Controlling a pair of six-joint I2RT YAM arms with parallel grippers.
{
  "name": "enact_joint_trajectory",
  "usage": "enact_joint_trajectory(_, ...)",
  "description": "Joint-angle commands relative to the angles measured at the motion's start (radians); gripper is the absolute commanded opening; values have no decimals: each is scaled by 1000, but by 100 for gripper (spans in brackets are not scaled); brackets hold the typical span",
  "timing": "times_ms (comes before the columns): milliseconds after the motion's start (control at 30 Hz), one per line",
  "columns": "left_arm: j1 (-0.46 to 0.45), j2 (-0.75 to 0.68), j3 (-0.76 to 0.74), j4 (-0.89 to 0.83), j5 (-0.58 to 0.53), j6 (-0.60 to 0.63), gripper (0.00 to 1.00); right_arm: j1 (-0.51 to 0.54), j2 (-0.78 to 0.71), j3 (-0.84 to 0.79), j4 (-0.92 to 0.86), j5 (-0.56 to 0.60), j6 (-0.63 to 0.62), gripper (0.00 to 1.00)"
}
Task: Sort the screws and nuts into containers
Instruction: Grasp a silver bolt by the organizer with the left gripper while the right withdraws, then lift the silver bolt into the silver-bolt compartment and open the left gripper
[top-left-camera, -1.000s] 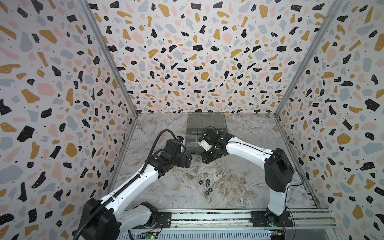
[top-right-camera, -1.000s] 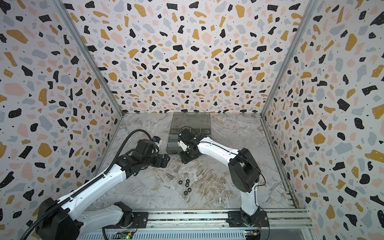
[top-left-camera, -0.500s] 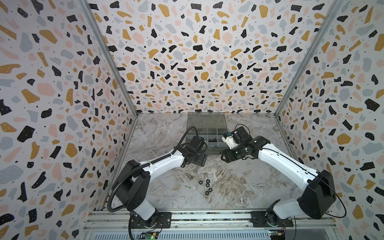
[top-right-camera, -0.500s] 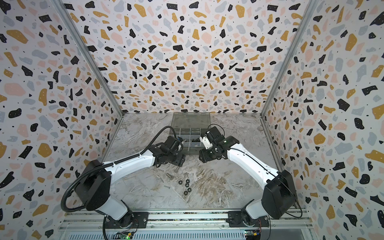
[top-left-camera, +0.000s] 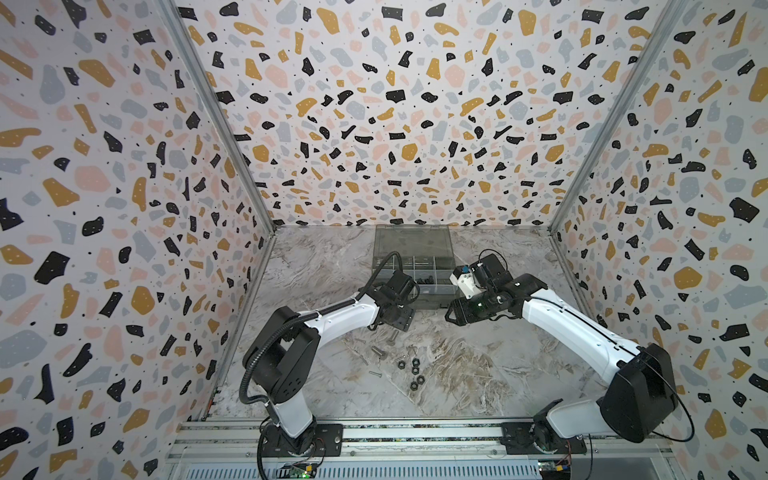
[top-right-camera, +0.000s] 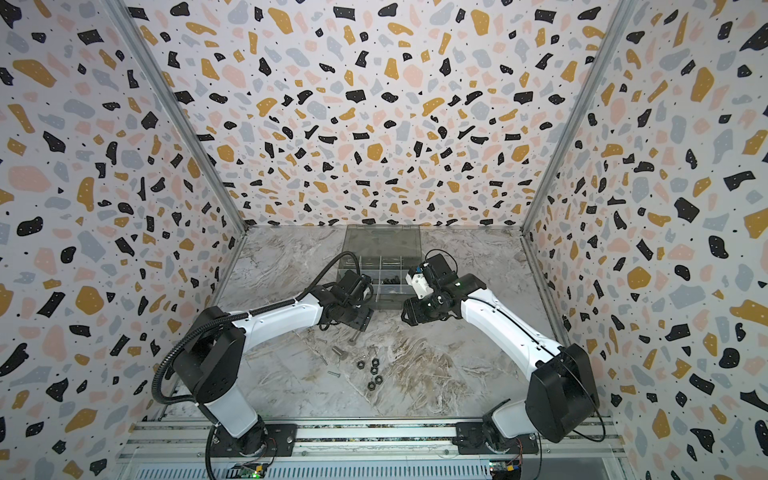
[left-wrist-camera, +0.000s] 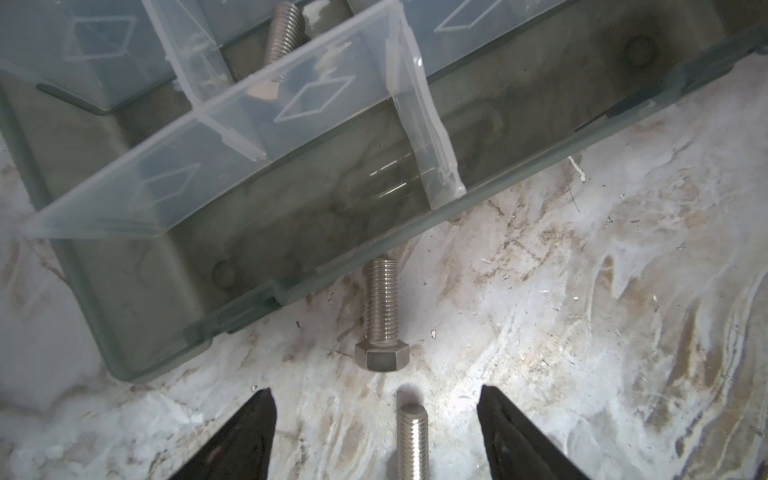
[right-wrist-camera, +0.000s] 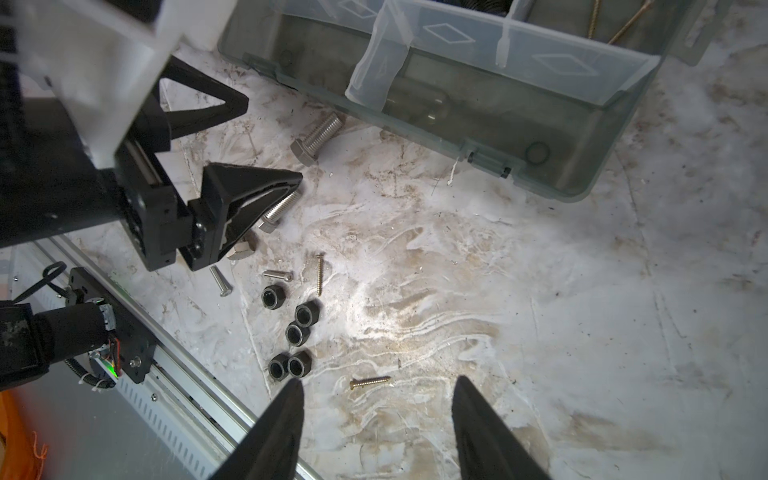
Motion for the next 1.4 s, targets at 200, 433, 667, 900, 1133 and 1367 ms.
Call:
enact_joint_trajectory(200,18,55,-31,73,14,25,72,-6,6,45,0,22,10,60)
enact_joint_trajectory(433,34,97,-33,111,30,15,67,-19,23,67,-15,21,-15,60)
enact_joint_trajectory(667,36,129,-37,138,35,-7,59,-56,20,61,-32,10,-54,60)
enact_joint_trajectory(900,36,144,-21,127,41,-11,37,-84,19,65,-33,0,-67,60)
enact_joint_trajectory(1133,37,127,-13,90,60,-2,24,-88,21,73,-27,-6,-56,60)
enact_joint_trajectory(1367,37,46,36,17,73,-1,17,-89,26,121,-44,1,-49,60)
